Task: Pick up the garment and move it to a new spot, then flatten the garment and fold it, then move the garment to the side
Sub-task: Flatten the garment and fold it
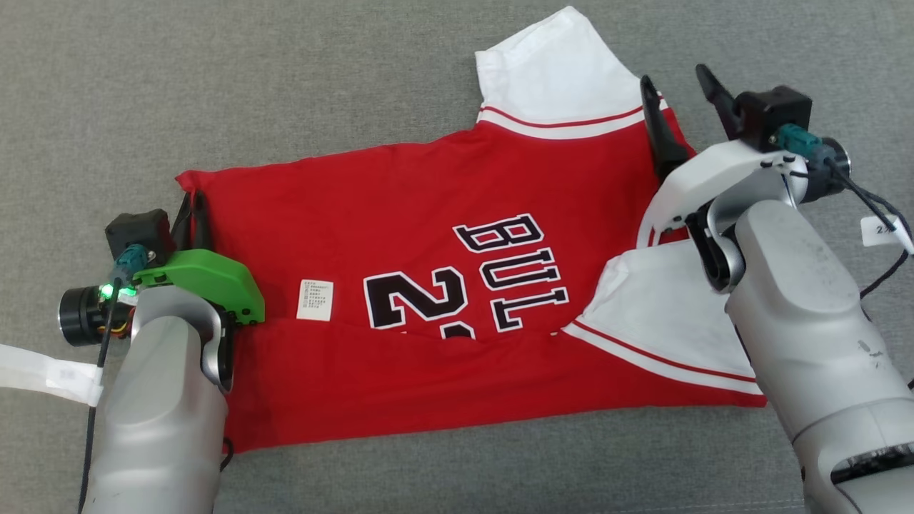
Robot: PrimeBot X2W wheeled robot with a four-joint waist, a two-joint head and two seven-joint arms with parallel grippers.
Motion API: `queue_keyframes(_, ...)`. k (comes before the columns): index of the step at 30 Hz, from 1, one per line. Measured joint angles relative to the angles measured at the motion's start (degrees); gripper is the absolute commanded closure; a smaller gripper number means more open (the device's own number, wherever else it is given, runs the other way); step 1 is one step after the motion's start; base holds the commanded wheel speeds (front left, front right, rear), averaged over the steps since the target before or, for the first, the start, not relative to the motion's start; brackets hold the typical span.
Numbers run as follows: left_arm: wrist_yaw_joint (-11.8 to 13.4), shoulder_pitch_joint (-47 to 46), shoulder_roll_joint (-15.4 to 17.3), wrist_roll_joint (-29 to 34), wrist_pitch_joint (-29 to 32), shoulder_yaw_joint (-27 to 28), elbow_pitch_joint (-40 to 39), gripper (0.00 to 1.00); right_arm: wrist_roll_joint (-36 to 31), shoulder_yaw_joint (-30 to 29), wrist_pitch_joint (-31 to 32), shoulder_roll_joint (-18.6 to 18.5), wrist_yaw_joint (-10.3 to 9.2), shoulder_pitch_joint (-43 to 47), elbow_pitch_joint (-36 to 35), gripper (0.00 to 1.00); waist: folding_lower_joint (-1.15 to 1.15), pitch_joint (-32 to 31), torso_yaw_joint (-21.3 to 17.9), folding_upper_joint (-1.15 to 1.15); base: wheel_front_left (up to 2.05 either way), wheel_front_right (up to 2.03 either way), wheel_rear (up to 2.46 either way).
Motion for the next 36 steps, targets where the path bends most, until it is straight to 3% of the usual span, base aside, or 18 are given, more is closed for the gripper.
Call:
queue_keyframes(13,-1.1,-1.3,-2.5,0.6,0.0,-4.9,-4.7,1.0,0.0,3.0,3.6,-3.6,0.0,-15.8,16.3,0.0,0.0,3.9,6.7,0.0,0.0,0.0,0.0)
queue_keyframes(17,-1.5,-1.4,-2.5,-2.0,0.0,-8.1,-6.0,1.0,0.0,3.6,5.0,-4.2,0.0,-19.3,19.8,0.0,0.0,5.3,8.7,0.0,0.0,0.0,0.0)
queue_keyframes(25,0.7,-2.1,-2.6,-7.6,-0.1,-14.3,-8.1,1.0,-1.9,4.6,6.5,-6.0,0.0,-24.1,25.0,0.0,0.0,8.2,11.7,0.0,0.0,0.0,0.0)
queue_keyframes(26,1.0,-2.1,-2.6,-8.0,-0.1,-14.7,-8.3,1.0,-2.1,4.5,7.0,-6.0,0.0,-24.4,25.4,0.1,0.0,8.5,11.9,0.0,0.0,0.0,0.0)
queue_keyframes(28,1.3,-2.2,-2.6,-8.6,-0.1,-15.5,-8.5,1.0,-2.1,4.4,7.6,-5.8,0.0,-24.9,25.8,0.65,0.0,8.8,12.3,0.0,0.0,0.0,0.0)
queue_keyframes(29,1.5,-2.2,-2.6,-8.8,-0.1,-15.7,-8.5,1.0,-2.2,4.4,7.6,-5.7,-0.01,-25.0,26.0,0.98,0.0,8.9,12.4,0.0,0.0,0.0,0.0)
queue_keyframes(36,2.6,-2.3,-2.6,-8.3,0.0,-14.4,-10.5,1.0,-1.9,3.0,3.1,-5.8,0.01,-25.7,26.4,1.0,0.0,8.5,11.4,0.0,0.0,0.0,0.0)
